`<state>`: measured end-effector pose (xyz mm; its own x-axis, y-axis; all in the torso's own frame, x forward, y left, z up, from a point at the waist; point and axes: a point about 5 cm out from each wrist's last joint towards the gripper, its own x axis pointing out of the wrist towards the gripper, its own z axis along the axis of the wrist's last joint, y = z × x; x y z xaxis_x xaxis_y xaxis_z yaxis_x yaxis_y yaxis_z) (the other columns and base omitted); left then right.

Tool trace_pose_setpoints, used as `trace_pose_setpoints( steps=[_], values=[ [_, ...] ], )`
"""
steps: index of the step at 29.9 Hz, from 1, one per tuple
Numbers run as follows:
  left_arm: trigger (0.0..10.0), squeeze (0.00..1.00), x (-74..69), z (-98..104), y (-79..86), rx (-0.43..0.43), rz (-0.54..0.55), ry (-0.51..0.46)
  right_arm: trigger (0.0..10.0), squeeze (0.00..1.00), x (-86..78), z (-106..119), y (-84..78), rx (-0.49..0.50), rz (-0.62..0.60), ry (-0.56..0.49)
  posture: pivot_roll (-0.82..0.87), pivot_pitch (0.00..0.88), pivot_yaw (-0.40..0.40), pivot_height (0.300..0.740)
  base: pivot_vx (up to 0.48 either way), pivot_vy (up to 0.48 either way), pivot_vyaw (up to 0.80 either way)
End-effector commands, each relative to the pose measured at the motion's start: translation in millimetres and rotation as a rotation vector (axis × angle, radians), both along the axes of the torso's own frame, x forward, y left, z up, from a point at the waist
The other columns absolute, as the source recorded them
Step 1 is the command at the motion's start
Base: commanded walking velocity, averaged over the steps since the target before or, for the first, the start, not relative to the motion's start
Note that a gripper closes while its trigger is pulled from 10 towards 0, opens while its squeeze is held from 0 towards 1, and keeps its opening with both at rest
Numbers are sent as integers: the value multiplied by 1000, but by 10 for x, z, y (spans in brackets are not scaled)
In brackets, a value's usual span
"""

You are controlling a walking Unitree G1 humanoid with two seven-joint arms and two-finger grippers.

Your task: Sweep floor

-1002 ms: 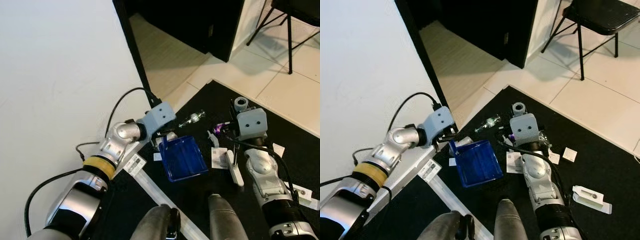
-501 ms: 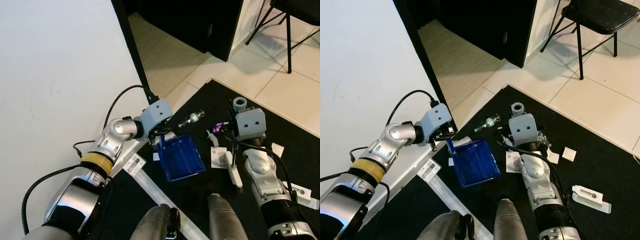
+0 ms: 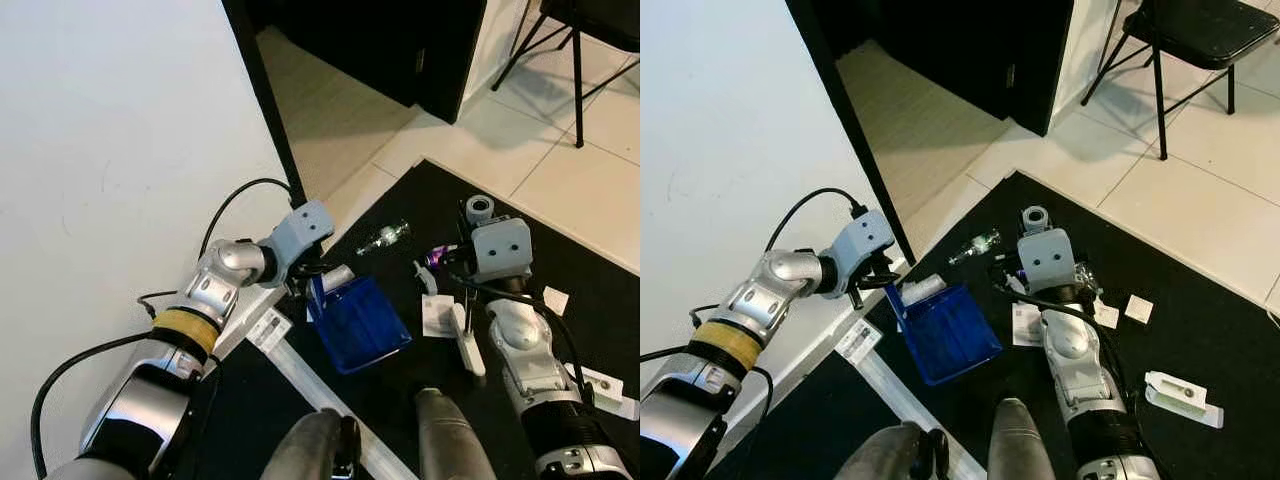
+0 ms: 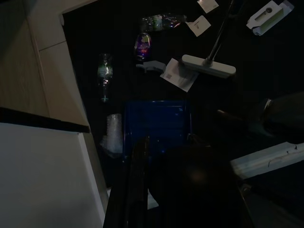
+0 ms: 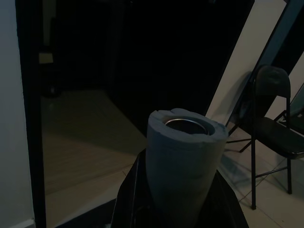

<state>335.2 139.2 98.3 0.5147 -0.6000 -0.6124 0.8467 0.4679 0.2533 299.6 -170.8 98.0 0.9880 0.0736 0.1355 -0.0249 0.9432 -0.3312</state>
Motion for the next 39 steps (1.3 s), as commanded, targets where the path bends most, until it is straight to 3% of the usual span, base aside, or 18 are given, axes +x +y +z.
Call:
trace_pose_setpoints(
  steps=[1,5,6,7,8,9,10,11,17,18,19,25,29,33,39],
  values=[
    [10000,0,-140,-311,270,197,23,90,10000,0,-2,-1,39,7,11,-9,-87,183,126,740,0,0,0],
    [10000,0,-107,-326,240,215,45,63,10000,0,3,1,37,6,10,-9,-87,182,126,740,0,0,0],
    [10000,0,-78,-329,196,201,79,46,10000,0,4,4,34,6,10,-10,-87,182,126,740,0,0,0],
    [10000,0,-14,-346,131,156,201,25,10000,0,4,6,29,5,8,-12,-99,178,131,740,0,0,0],
    [10000,0,-14,-346,131,156,201,25,10000,0,4,6,29,5,8,-12,-99,178,131,740,0,0,0],
    [10000,149,6,-357,105,137,261,19,10000,0,1,6,24,5,6,-12,-100,178,132,740,0,0,0],
    [10000,149,6,-357,105,137,261,19,10000,0,1,6,24,5,6,-12,-100,178,132,740,0,0,0],
    [10000,1000,11,-368,78,116,295,20,10000,0,-3,4,20,5,4,-12,-102,177,133,740,0,0,0],
    [10000,1000,-2,-403,-41,61,345,19,10000,0,-13,-4,11,3,1,-11,-104,176,134,740,0,0,0],
    [10000,1000,11,-400,-74,32,397,7,10000,0,-13,-4,10,3,1,-11,-106,173,135,740,0,0,0],
    [10000,0,26,-399,-89,14,453,-4,10000,0,-12,-4,9,2,1,-11,-106,171,134,740,0,0,0],
    [10000,0,100,-293,-63,-115,811,-81,10000,0,-7,-3,13,1,4,-11,-101,171,133,740,0,0,0],
    [10000,0,95,-199,-72,-195,880,-103,10000,0,-8,-6,15,1,6,-9,-99,171,133,740,0,0,0],
    [10000,0,50,-91,25,-160,967,-213,10000,0,-18,-13,26,3,8,-8,-93,174,134,740,0,0,0],
    [10000,0,-18,-6,131,-129,1042,-289,10000,0,-28,-32,40,6,11,-3,-78,177,137,740,0,0,0]
  ],
)
